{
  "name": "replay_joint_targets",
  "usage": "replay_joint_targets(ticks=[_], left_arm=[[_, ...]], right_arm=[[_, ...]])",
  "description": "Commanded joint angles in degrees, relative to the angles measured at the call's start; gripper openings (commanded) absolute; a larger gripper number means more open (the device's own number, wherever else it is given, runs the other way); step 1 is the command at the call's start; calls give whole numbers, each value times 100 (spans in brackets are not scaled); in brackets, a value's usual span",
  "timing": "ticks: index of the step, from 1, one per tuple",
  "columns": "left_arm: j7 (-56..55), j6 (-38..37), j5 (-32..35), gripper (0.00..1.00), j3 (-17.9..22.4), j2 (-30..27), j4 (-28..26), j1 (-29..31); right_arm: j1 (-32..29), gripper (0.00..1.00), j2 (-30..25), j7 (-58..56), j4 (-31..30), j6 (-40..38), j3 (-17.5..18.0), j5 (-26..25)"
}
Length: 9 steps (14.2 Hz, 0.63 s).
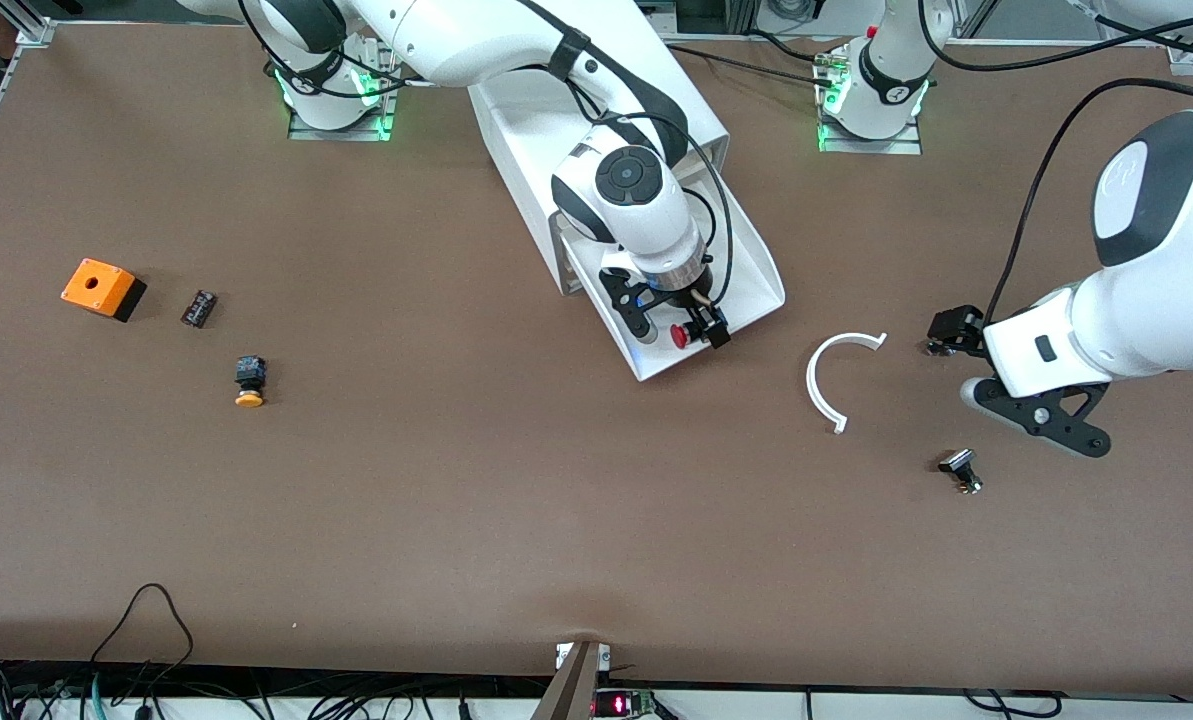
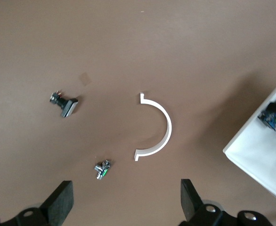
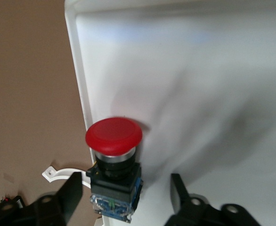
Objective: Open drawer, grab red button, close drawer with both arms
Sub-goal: 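Lift the red button out of the drawer with the right gripper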
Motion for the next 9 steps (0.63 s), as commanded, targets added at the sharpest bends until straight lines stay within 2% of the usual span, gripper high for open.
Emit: replay_joint_targets(ticks=[1, 3, 4, 9], left_arm=[[-1207, -50, 146, 100, -5, 269, 138, -77], [-1369, 256, 120, 99, -40, 218, -45, -8], [-1387, 354, 111, 99, -49, 174, -203, 10], [-1388, 399, 111, 99, -58, 164, -257, 19]], right_arm=[[37, 37, 131, 77, 215, -18, -7, 42], [10, 5, 122, 77, 215, -53, 2, 50], [-7, 0, 105, 77, 233, -88, 2, 68], [-253, 0, -52, 69, 1005, -1265, 11, 77]])
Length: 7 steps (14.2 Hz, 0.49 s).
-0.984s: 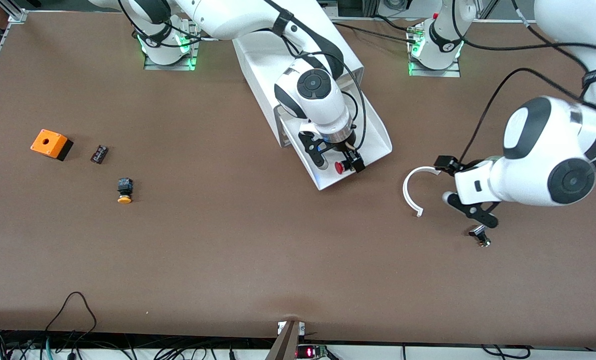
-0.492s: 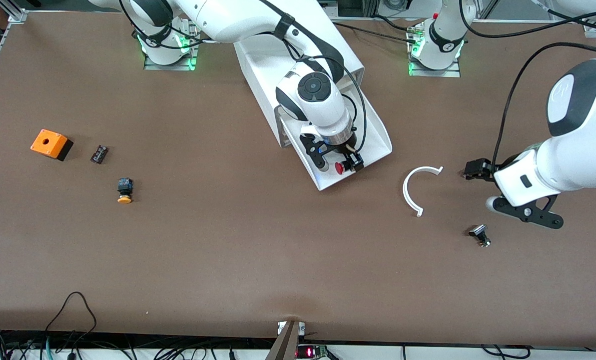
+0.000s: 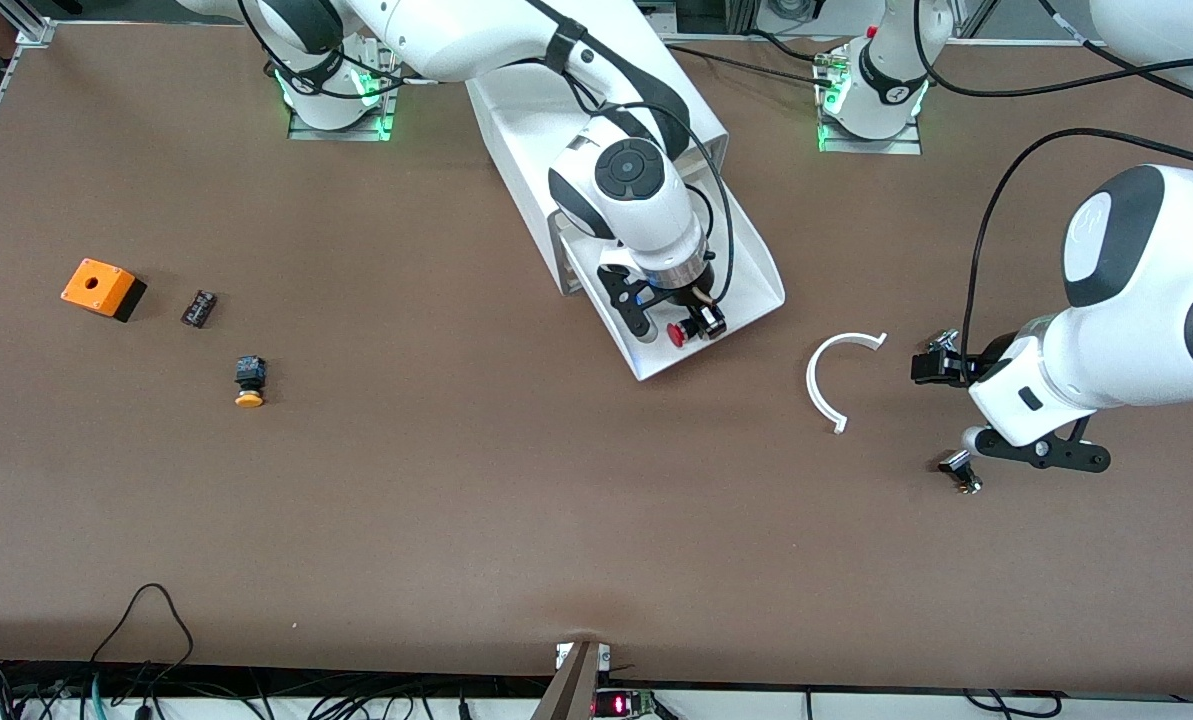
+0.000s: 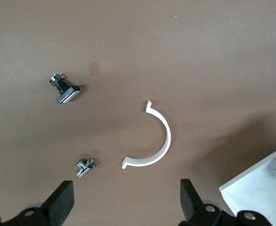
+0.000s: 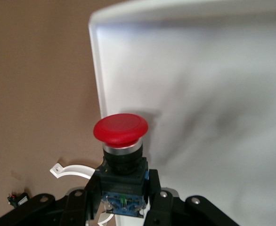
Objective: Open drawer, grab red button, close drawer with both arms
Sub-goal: 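Lift the red button out of the drawer with the right gripper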
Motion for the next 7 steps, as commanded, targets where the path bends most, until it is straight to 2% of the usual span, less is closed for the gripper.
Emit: replay_joint_targets(ticks=[1, 3, 7], left_arm=[[-77, 58, 120, 99, -59, -106, -110, 24], [-94, 67, 111, 99, -59, -132, -189, 15], [-331, 76, 120, 99, -68, -211, -286, -20]], right_arm=[[-207, 0, -132, 18, 432, -635, 25, 76], [-356, 0, -282, -305, 432, -907, 25, 85], [-821, 0, -659, -2228, 423, -2075, 16, 85]])
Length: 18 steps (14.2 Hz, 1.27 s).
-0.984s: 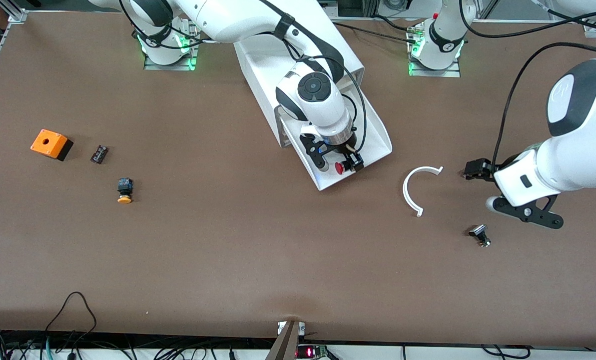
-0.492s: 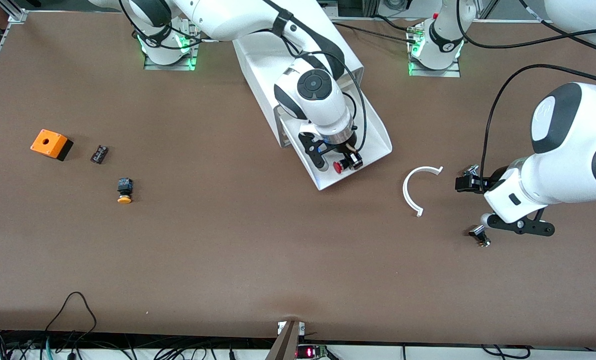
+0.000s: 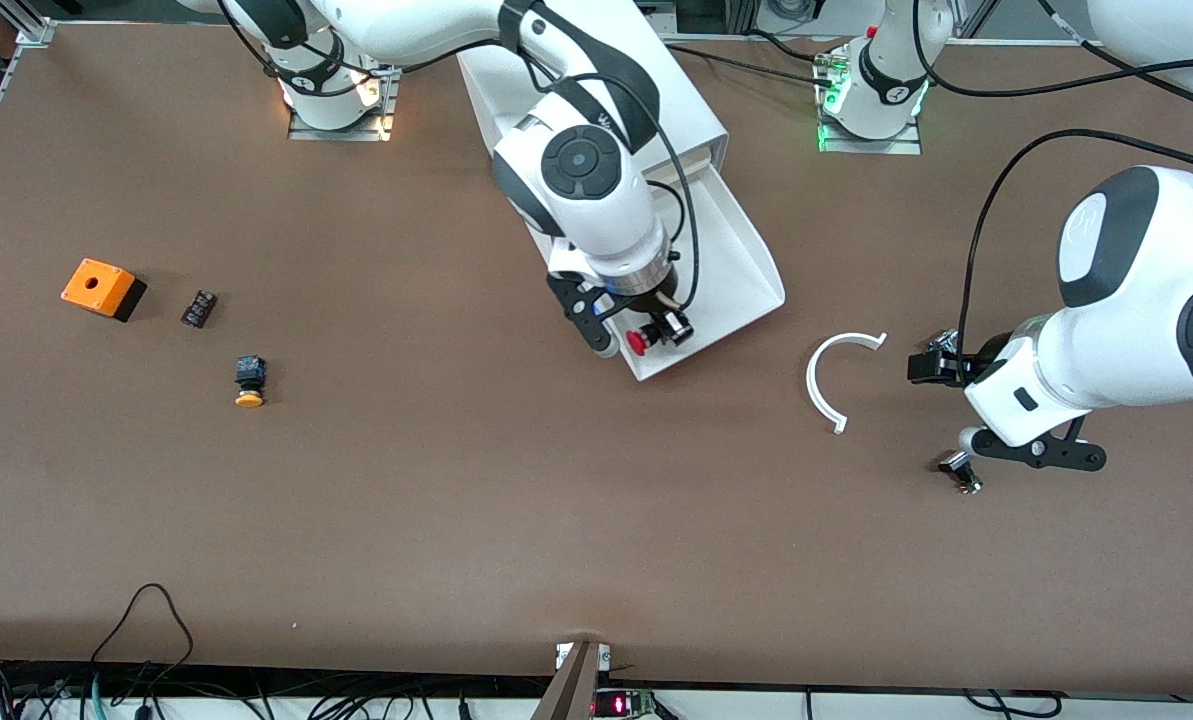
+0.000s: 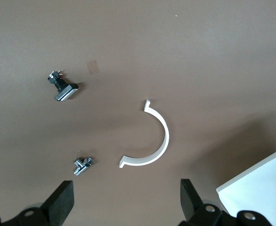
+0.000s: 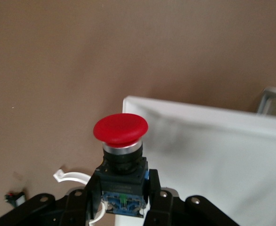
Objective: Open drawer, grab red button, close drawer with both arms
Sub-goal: 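Carry the red button away while the left gripper reaches the drawer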
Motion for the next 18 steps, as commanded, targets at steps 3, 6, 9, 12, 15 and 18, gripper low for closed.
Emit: replay_joint_targets(ticks=[3, 6, 9, 12, 15, 18], left_arm=[[-432, 248, 50, 99, -30, -173, -325, -2], [-1811, 941, -266, 99, -30, -120, -790, -54], [-2970, 1934, -346, 99, -47, -111, -1449, -335], [-4323, 2892, -258, 99, -12, -6, -2082, -1019], [-5189, 3176, -205, 98, -12, 231, -2172, -1320], [-5286, 3578, -214, 96, -21, 249, -2547, -1452]], right_arm=[[-741, 0, -433, -2654, -6, -1396, 29, 94], [-1285, 0, -670, -4420, -32, -2056, -6, 129], [-1796, 0, -838, -5846, -409, -2287, -76, 103], [-2095, 0, -873, -6918, -699, -2243, -242, 16], [-2096, 0, -1083, -7738, -1488, -1867, -647, 33], [-2096, 0, -1566, -8572, -3024, -744, -1060, 50]])
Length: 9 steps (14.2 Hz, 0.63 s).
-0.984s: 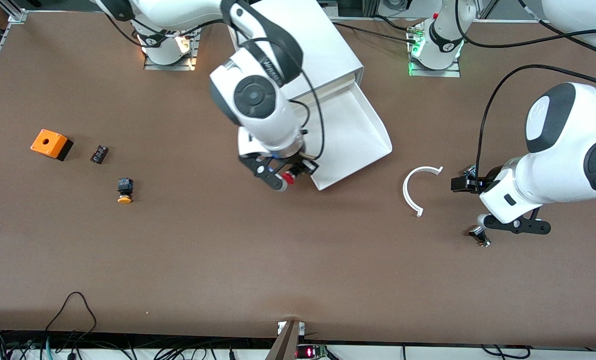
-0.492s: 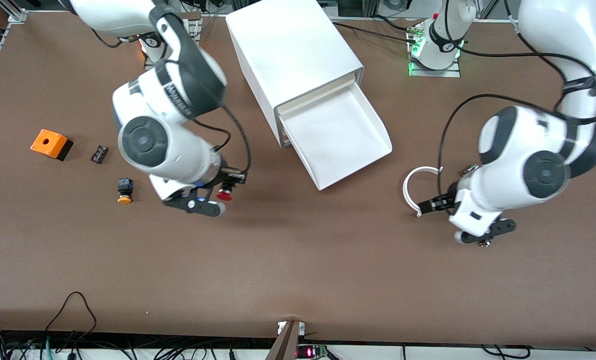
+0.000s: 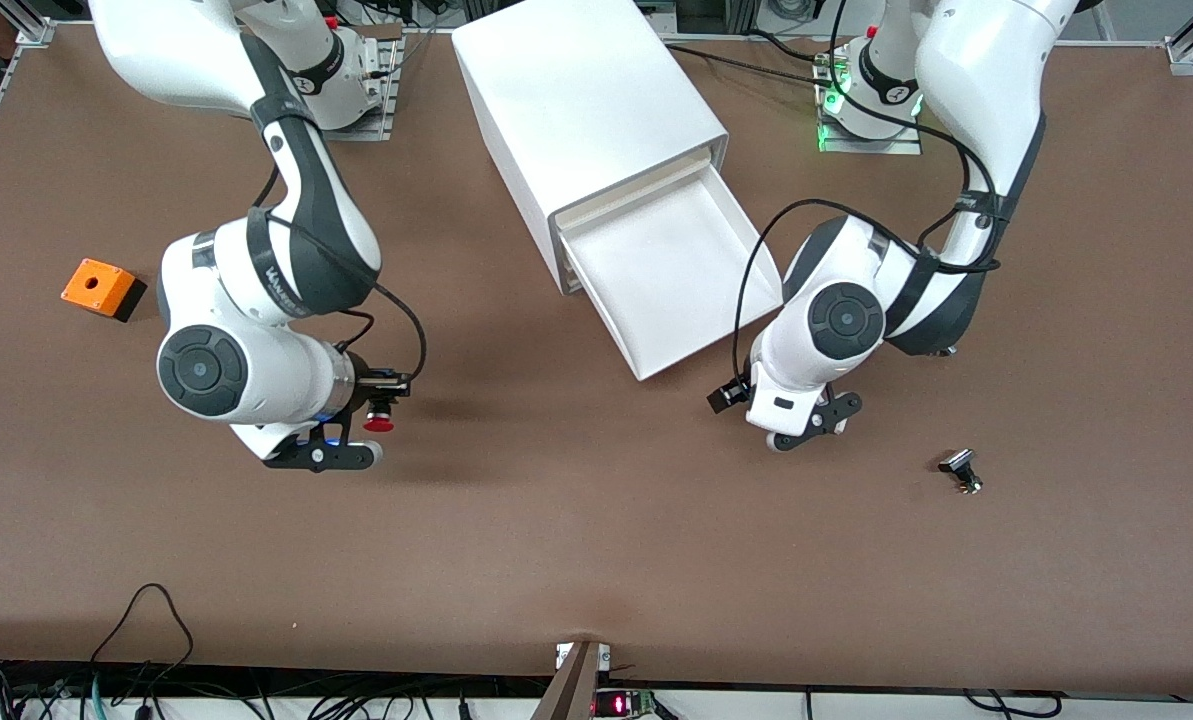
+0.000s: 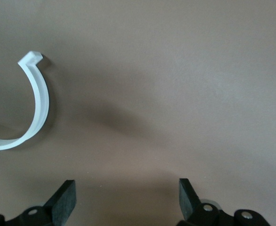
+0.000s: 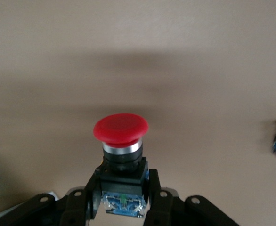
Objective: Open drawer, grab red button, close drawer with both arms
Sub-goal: 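Carry the red button away while the left gripper reaches the drawer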
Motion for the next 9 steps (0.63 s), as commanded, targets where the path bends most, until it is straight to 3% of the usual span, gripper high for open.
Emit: replay_joint_targets(ticks=[1, 4, 9], left_arm=[[-186, 568, 34, 96, 16, -134, -562, -45], [-581, 605, 34, 96, -98, -275, -933, -246], [-758, 597, -9, 94, -484, -530, -1372, -352]], right_arm=[[30, 0, -844, -737, -1982, 1237, -338, 39], [21, 0, -977, -1450, -2953, 2215, -647, 100], [-303, 0, -828, -1521, -3648, 3130, -674, 468]])
